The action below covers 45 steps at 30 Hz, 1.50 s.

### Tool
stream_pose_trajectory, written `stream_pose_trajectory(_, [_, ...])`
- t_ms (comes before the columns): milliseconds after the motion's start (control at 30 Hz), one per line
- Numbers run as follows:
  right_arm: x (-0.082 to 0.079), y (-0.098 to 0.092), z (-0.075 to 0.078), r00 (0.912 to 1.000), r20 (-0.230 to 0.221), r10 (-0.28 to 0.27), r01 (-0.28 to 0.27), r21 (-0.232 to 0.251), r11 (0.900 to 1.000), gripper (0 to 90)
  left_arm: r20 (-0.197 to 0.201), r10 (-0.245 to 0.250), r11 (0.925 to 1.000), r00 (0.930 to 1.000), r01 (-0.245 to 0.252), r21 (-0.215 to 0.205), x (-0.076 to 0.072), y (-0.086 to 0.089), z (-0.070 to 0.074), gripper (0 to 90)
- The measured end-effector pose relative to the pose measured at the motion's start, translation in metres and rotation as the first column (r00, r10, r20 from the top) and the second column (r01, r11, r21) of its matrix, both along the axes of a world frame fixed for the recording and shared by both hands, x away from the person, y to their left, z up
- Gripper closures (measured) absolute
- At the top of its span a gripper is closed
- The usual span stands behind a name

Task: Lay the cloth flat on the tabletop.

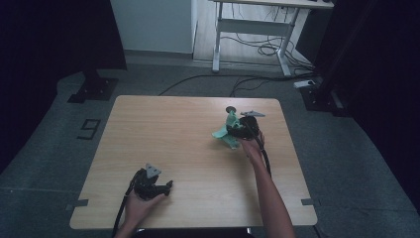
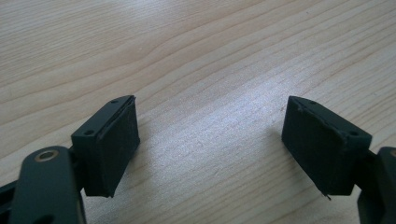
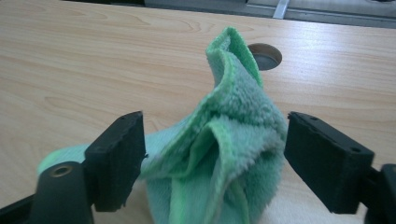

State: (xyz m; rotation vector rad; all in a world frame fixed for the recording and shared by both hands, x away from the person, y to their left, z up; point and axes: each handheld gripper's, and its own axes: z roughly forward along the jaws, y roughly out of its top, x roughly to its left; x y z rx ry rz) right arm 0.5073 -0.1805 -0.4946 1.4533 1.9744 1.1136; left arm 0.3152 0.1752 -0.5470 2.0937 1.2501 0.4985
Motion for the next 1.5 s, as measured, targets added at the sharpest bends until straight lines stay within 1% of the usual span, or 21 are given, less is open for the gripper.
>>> stream_pose_trajectory(67, [0.005,0.003,-0.005,0.9998,-0.020,-0.008,0.008,-0.016,1.000,23.1,0.000,0.000,1.0000,1.0000,0.000,0.000,0.000,0.000,0.000,19.0])
stream_pose_trajectory(167, [0.011,0.003,-0.016,0.9981,-0.061,-0.008,0.006,-0.024,1.000,30.1,0.000,-0.001,1.0000,1.0000,0.001,0.000,0.000,0.000,0.000,19.0])
stream_pose_trajectory(200, [0.011,0.003,-0.018,0.9976,-0.068,-0.010,0.008,-0.027,1.000,34.2,0.000,-0.001,1.0000,1.0000,0.001,0.000,0.000,0.000,0.000,18.9])
stream_pose_trajectory(233, [0.011,0.002,-0.021,0.9972,-0.074,-0.009,0.007,-0.027,1.000,42.7,0.000,-0.002,1.0000,1.0000,0.002,0.000,0.000,0.000,0.000,18.9])
stream_pose_trajectory(267, [0.011,0.002,-0.021,0.9972,-0.074,-0.009,0.007,-0.027,1.000,42.7,0.000,-0.002,1.0000,1.0000,0.002,0.000,0.000,0.000,0.000,18.9])
stream_pose_trajectory(300, [0.009,0.000,-0.025,0.9958,-0.091,0.004,-0.006,-0.026,1.000,59.1,-0.001,-0.002,1.0000,1.0000,0.002,0.001,0.000,0.000,0.000,18.9])
stream_pose_trajectory(367, [0.006,-0.004,-0.026,0.9954,-0.093,0.022,-0.022,0.000,1.000,70.0,-0.001,-0.002,1.0000,1.0000,0.002,0.000,0.000,0.000,0.000,19.0])
stream_pose_trajectory(433, [0.005,-0.008,-0.026,0.9945,-0.100,0.033,-0.031,0.024,0.999,75.5,-0.001,-0.002,1.0000,1.0000,0.002,0.000,0.000,0.000,0.000,19.0])
stream_pose_trajectory(533, [0.002,-0.013,-0.024,0.9947,-0.089,0.052,-0.050,0.029,0.998,79.0,-0.001,-0.002,1.0000,1.0000,0.002,0.001,0.000,0.000,0.000,19.0])
stream_pose_trajectory(600, [0.000,-0.014,-0.022,0.9956,-0.075,0.056,-0.053,0.039,0.998,80.2,-0.001,-0.002,1.0000,1.0000,0.002,0.001,0.000,0.000,0.000,18.9])
stream_pose_trajectory(633, [-0.003,-0.015,-0.020,0.9961,-0.062,0.062,-0.059,0.048,0.997,80.6,-0.001,-0.001,1.0000,1.0000,0.001,0.001,0.000,0.000,0.000,19.0])
stream_pose_trajectory(733, [-0.009,-0.015,-0.014,0.9960,-0.028,0.086,-0.084,0.048,0.995,81.4,-0.001,-0.001,1.0000,1.0000,0.001,0.000,0.000,0.000,0.000,19.0])
stream_pose_trajectory(767, [-0.013,-0.014,-0.010,0.9954,-0.005,0.096,-0.096,0.051,0.994,81.6,-0.001,0.000,1.0000,1.0000,0.000,0.000,0.000,0.000,0.000,19.1])
stream_pose_trajectory(800, [-0.016,-0.014,-0.008,0.9946,0.008,0.103,-0.104,0.054,0.993,81.6,0.000,0.003,1.0000,1.0000,-0.003,0.000,0.000,0.000,0.000,19.4])
stream_pose_trajectory(1000, [-0.035,-0.013,0.008,0.9872,0.068,0.144,-0.149,0.066,0.987,81.8,0.001,0.006,1.0000,1.0000,-0.006,0.000,0.000,0.000,0.000,20.4])
stream_pose_trajectory(1033, [-0.040,-0.012,0.011,0.9841,0.087,0.154,-0.161,0.069,0.985,81.9,0.001,0.005,1.0000,1.0000,-0.005,0.000,0.000,0.000,0.000,20.4])
stream_pose_trajectory(1133, [-0.052,-0.009,0.016,0.9764,0.119,0.180,-0.191,0.084,0.978,81.9,0.002,0.007,1.0000,1.0000,-0.007,-0.002,0.000,0.000,0.000,20.5])
stream_pose_trajectory(1300, [-0.075,-0.003,0.023,0.9602,0.176,0.217,-0.233,0.078,0.969,81.9,0.002,0.007,1.0000,1.0000,-0.007,-0.002,0.000,0.000,0.000,20.5])
stream_pose_trajectory(1400, [-0.089,-0.001,0.027,0.9508,0.203,0.234,-0.256,0.090,0.962,81.9,0.002,0.007,1.0000,1.0000,-0.007,-0.001,0.000,0.000,0.000,20.5])
stream_pose_trajectory(1433, [-0.098,0.000,0.030,0.9451,0.216,0.245,-0.269,0.091,0.959,81.9,0.002,0.008,1.0000,1.0000,-0.008,-0.002,0.000,0.000,0.000,20.6])
stream_pose_trajectory(1500, [-0.108,0.001,0.033,0.9366,0.233,0.262,-0.290,0.097,0.952,81.9,0.002,0.007,1.0000,1.0000,-0.007,-0.001,0.000,0.000,0.000,20.5])
